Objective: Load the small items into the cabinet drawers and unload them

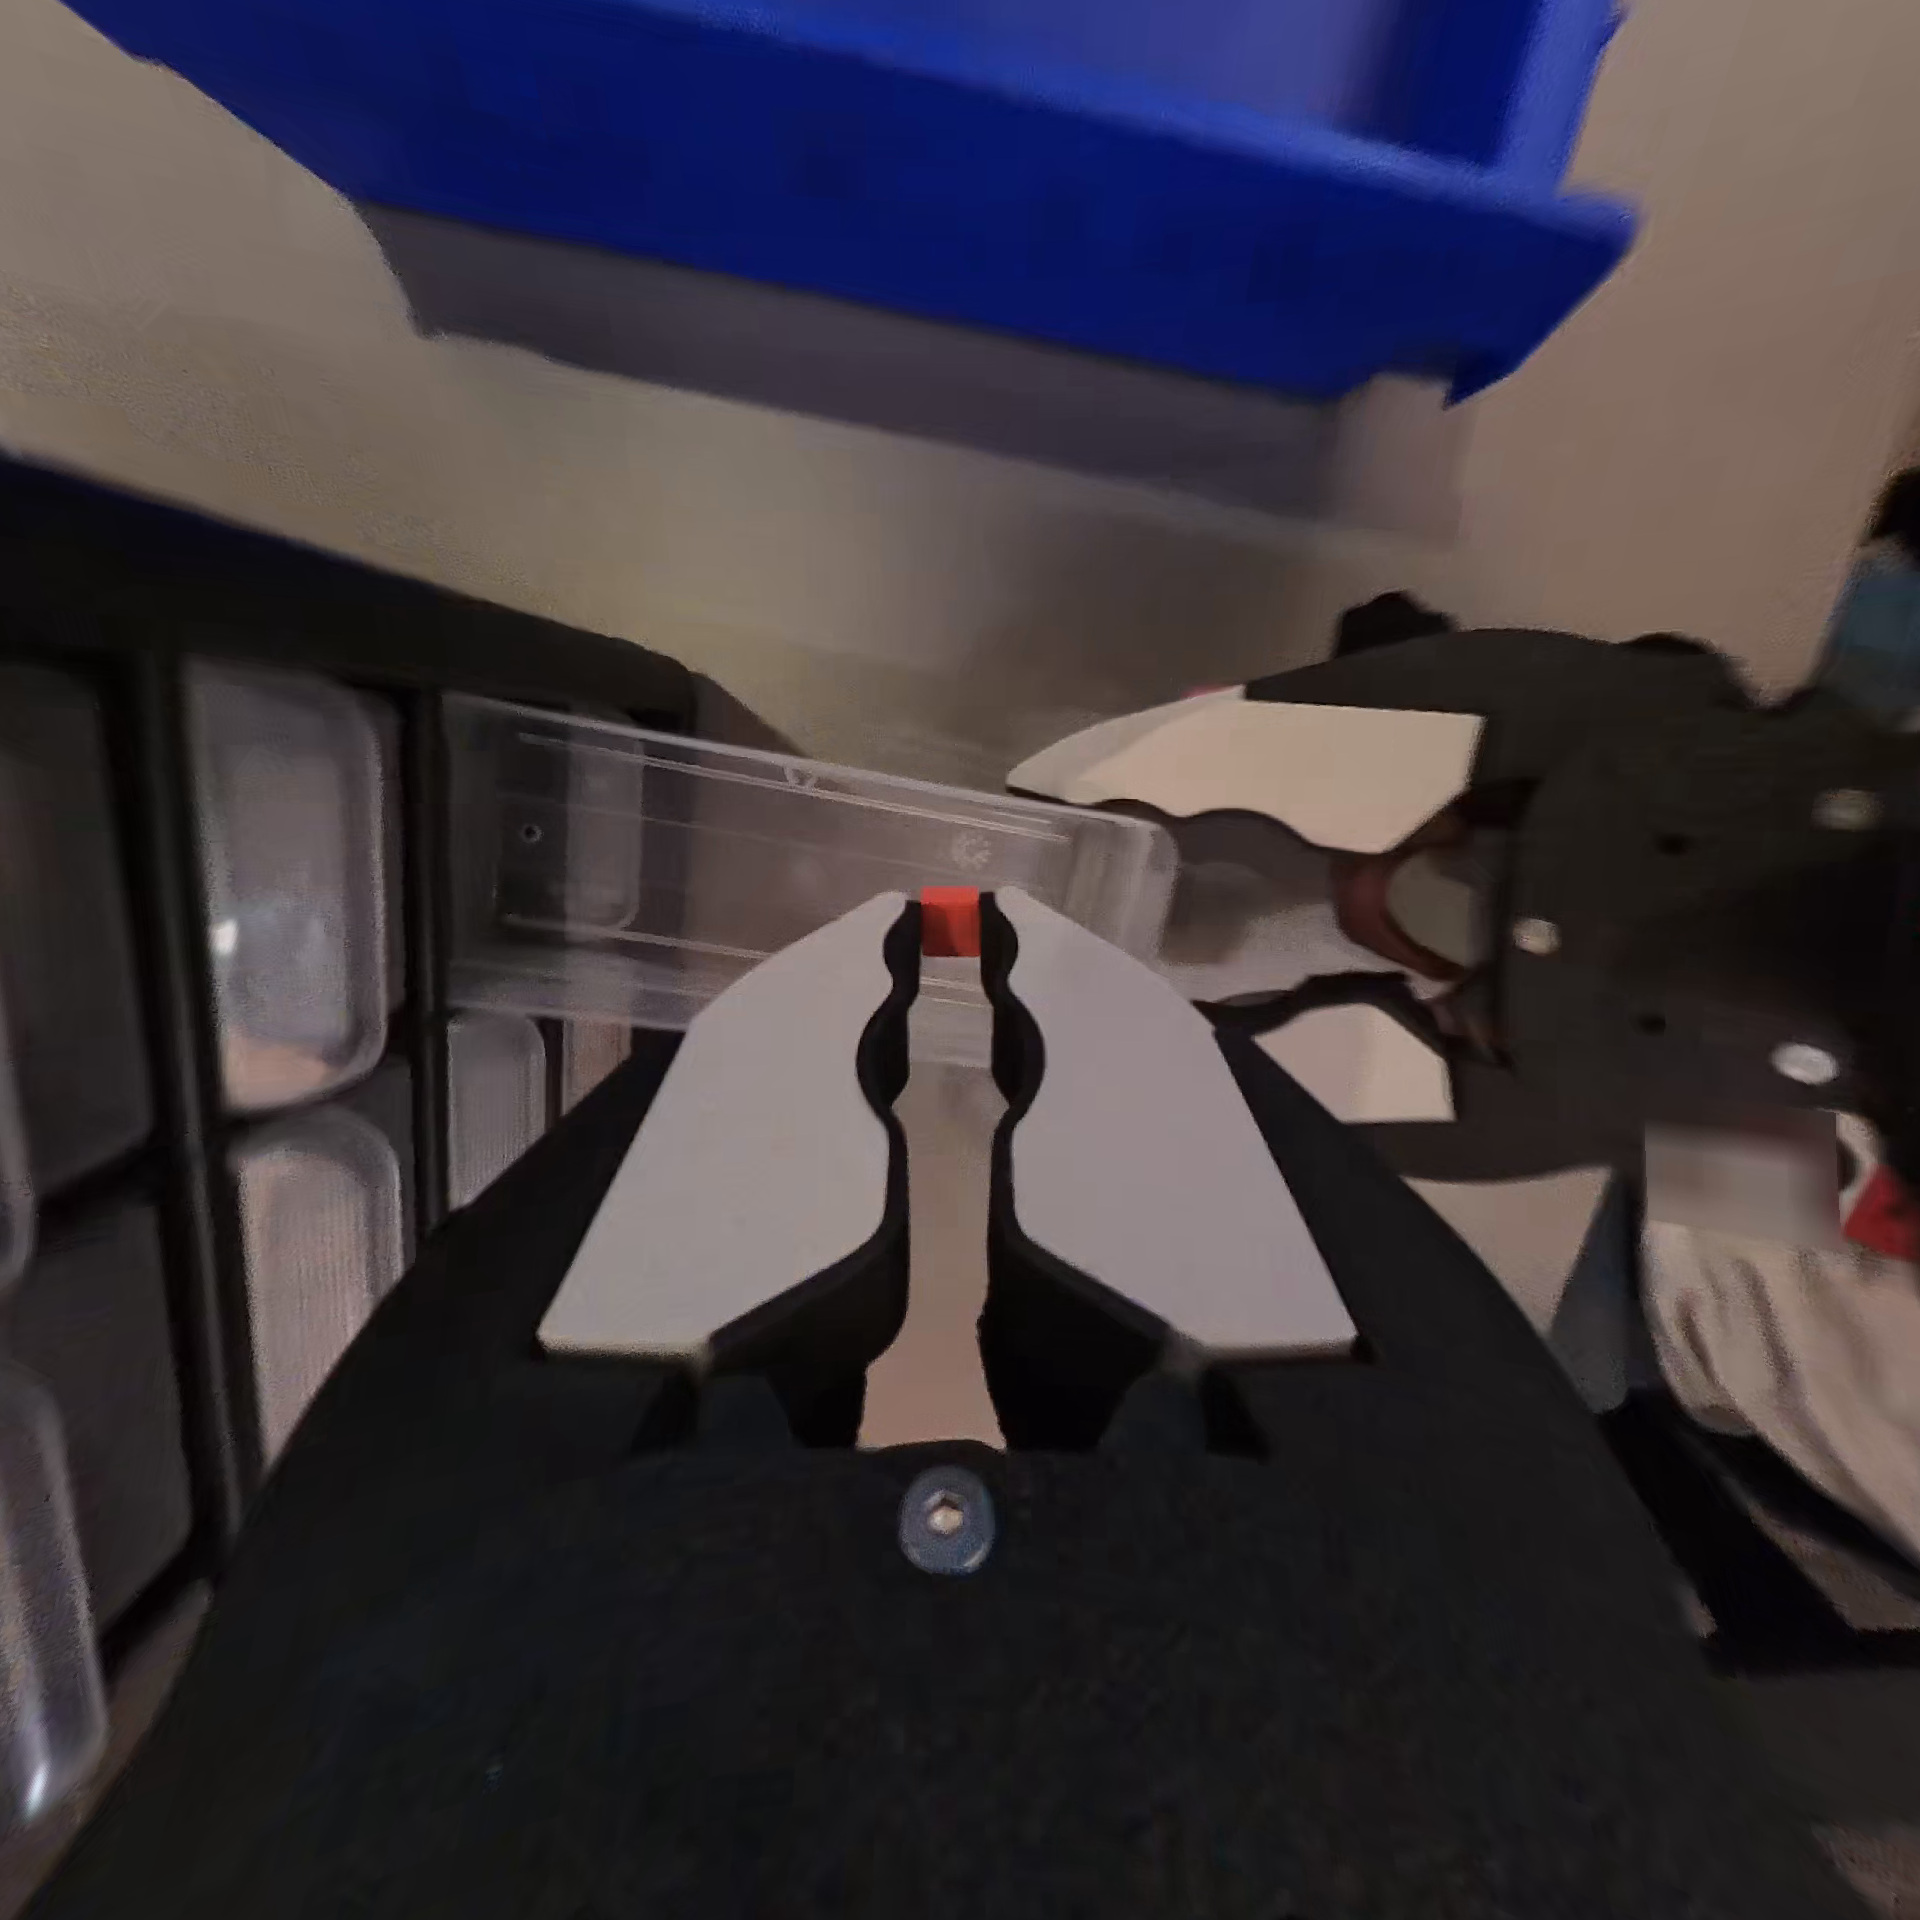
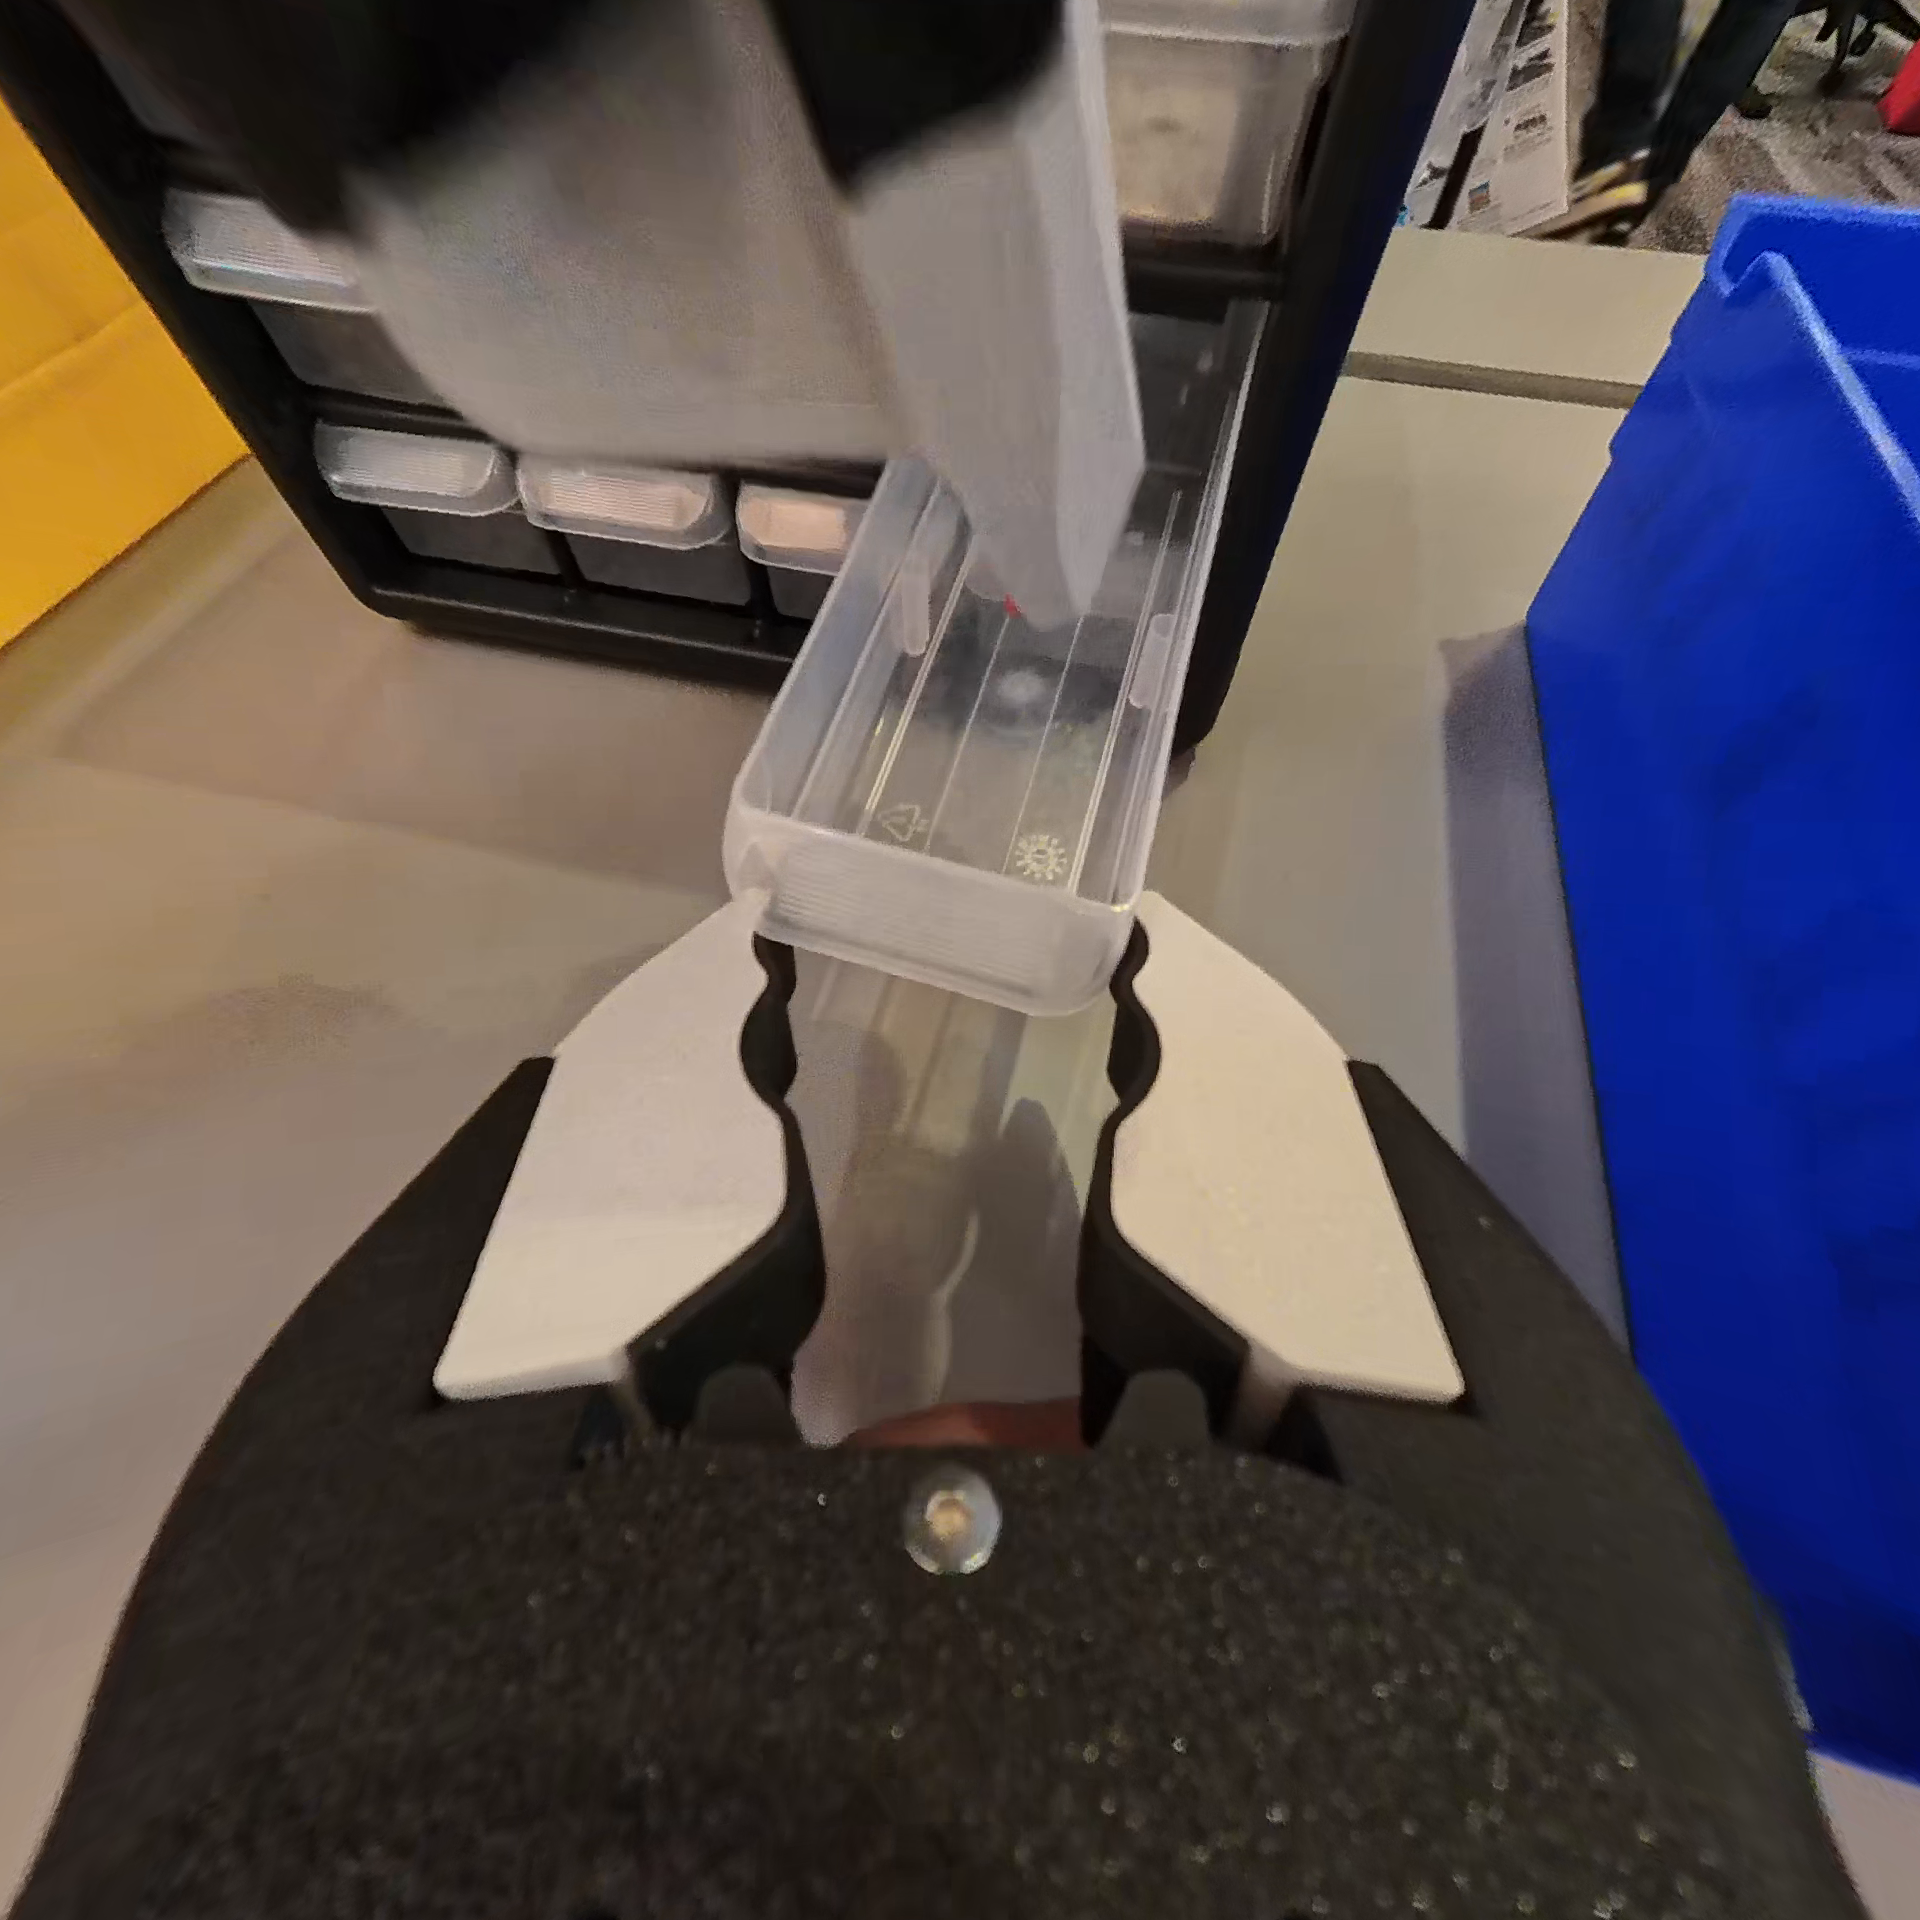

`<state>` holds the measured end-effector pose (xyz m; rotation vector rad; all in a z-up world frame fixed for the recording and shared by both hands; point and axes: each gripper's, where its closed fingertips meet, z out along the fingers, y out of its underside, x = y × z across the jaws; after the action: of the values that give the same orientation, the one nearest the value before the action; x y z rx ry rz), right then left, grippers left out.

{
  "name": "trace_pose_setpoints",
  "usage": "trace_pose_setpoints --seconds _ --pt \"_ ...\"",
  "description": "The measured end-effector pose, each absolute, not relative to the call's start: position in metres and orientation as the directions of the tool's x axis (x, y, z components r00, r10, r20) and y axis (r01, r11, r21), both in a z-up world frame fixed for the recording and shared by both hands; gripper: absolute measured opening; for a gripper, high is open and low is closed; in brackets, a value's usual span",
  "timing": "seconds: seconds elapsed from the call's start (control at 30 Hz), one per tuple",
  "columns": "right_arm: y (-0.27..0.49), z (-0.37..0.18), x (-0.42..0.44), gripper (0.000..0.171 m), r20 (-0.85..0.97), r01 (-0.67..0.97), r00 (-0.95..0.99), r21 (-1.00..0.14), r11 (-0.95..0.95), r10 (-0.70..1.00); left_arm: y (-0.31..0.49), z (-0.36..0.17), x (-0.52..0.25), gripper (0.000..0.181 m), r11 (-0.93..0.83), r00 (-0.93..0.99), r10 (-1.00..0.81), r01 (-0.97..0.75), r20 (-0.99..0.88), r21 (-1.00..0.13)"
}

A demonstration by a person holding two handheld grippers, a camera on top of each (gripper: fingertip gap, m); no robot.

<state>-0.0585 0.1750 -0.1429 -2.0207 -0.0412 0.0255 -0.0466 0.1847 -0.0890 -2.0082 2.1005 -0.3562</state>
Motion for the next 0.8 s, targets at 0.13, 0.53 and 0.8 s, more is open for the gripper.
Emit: trace_pose_setpoints --seconds 0.13,0.53,0.8 --pt "0.173 -0.143 -0.059 0.058 -0.001 0.018 0.999 -0.900 -0.435 0.043 0.188 -0.118 -0.044 0.010 0.068 -0.068 -0.998 -0.988 -0.006 -0.137" --pt "0.174 -0.144 -0.060 0.058 0.006 0.026 0.999 -0.895 -0.444 0.047 0.196 -0.137 -0.051 0.020 0.021 -0.024 -0.999 -0.995 -0.030 0.103" --pt "0.174 -0.145 -0.060 0.058 0.019 0.042 0.998 -0.892 -0.450 0.054 0.187 -0.080 -0.059 0.026 -0.120 0.126 -0.992 -0.980 -0.026 -0.161"
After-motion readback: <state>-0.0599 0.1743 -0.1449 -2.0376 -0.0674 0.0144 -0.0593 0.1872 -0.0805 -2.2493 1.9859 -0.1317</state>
